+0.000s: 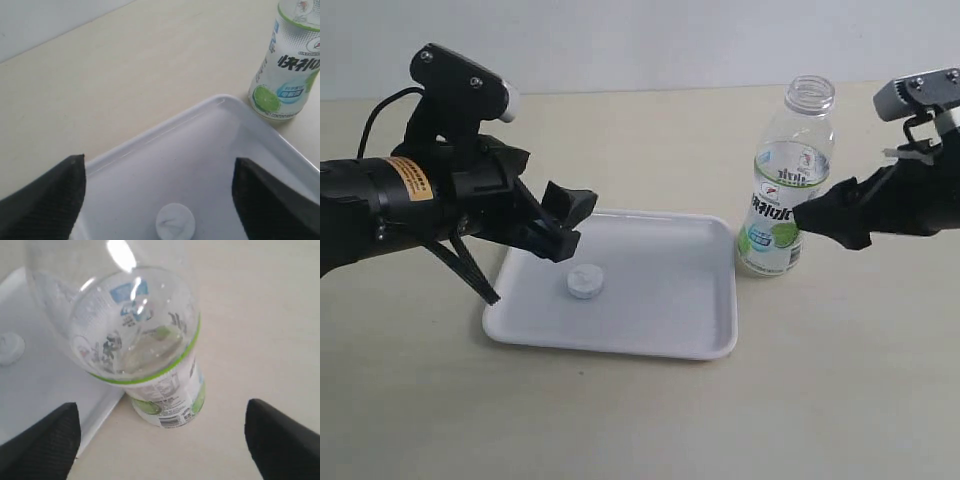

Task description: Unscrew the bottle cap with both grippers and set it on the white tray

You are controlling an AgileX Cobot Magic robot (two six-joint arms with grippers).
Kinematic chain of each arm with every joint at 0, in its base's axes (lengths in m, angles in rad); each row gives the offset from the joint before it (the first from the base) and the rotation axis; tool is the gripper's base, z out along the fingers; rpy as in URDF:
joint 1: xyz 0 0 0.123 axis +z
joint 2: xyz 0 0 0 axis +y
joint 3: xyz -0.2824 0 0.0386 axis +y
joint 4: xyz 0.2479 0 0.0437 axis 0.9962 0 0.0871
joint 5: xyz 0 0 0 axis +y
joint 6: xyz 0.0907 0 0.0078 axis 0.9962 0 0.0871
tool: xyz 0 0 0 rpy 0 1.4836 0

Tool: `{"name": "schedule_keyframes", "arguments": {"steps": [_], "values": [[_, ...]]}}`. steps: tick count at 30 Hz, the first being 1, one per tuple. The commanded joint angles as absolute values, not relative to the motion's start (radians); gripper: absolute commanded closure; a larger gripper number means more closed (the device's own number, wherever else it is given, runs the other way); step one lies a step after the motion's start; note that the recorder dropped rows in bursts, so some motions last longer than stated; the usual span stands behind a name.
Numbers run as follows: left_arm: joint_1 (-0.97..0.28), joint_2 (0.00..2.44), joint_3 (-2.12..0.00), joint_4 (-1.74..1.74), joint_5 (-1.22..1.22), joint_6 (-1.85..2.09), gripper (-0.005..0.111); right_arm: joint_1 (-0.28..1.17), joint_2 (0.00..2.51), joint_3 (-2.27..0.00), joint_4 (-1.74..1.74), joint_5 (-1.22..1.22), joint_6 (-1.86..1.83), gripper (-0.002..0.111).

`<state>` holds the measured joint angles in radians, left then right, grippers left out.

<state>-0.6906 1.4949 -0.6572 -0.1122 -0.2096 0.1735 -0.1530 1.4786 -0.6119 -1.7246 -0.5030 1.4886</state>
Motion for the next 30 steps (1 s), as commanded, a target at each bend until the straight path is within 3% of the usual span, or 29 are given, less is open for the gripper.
{"name": "schedule_keyframes", "arguments": {"steps": [1,2,4,5,9,16,21,30], "values": [[-0.687,1.484,-0.652,-0.119,-0.181,0.179,0.042,-0.152,1.353,-0.553,-1.744,-0.438,1.609,0.027],[-0.687,1.479,-0.652,-0.119,-0.167,0.179,0.051,-0.152,1.327,-0.538,-1.744,-0.401,1.626,0.030],[-0.687,1.457,-0.652,-0.119,-0.129,0.178,0.080,-0.152,1.257,-0.497,-1.744,-0.313,1.626,0.047],[-0.687,1.432,-0.652,-0.119,-0.106,0.178,0.101,-0.152,1.211,-0.479,-1.744,-0.288,1.626,0.066],[-0.687,1.352,-0.614,-0.119,-0.101,0.170,0.107,-0.152,1.134,-0.462,-1.744,-0.270,1.615,0.106],[-0.687,1.136,-0.476,-0.119,-0.157,0.099,0.107,-0.152,1.091,-0.462,-1.744,-0.260,1.625,0.108],[-0.687,0.988,-0.419,-0.186,-0.066,0.056,0.107,-0.152,1.091,-0.462,-1.744,-0.260,1.625,0.108],[-0.687,0.914,-0.417,-0.186,-0.034,0.056,0.107,-0.152,1.091,-0.462,-1.744,-0.260,1.623,0.108]]}}
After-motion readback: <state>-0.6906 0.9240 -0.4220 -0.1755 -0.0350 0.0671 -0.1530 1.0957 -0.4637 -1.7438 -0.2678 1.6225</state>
